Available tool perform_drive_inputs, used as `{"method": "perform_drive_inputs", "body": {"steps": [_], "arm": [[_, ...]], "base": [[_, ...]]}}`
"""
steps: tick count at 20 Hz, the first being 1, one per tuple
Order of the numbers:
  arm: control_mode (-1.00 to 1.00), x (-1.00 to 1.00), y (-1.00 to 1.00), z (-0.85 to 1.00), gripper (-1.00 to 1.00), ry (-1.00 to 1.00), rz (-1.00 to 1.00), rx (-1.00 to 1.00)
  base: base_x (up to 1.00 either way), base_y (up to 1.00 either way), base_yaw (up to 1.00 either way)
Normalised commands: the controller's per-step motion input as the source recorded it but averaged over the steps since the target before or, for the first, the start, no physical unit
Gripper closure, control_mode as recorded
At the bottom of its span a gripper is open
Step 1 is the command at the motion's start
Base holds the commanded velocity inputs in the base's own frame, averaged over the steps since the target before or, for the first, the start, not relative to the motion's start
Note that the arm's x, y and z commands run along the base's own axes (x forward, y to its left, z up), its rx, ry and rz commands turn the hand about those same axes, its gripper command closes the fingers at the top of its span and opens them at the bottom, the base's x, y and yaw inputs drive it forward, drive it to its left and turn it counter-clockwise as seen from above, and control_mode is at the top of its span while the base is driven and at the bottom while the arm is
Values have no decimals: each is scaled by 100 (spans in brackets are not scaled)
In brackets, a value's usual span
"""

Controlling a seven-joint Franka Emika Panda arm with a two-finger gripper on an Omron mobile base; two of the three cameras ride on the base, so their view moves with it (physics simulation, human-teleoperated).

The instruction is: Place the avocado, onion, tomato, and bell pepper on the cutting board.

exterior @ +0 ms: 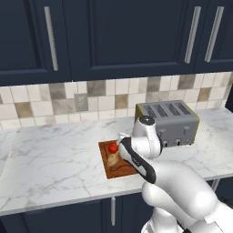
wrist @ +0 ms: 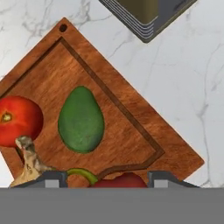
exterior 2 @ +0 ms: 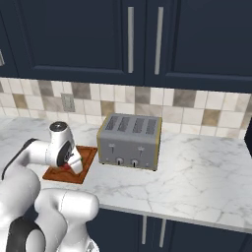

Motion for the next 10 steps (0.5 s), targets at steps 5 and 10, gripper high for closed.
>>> {"method": "perform_drive_inputs", "body": {"steps": [5, 10], "arm": [[-100, 27, 2, -30, 100, 12, 0, -1], [-100, 19, 2, -10, 100, 3, 0, -2]], "base": [[0, 0, 0], [0, 0, 0]]}}
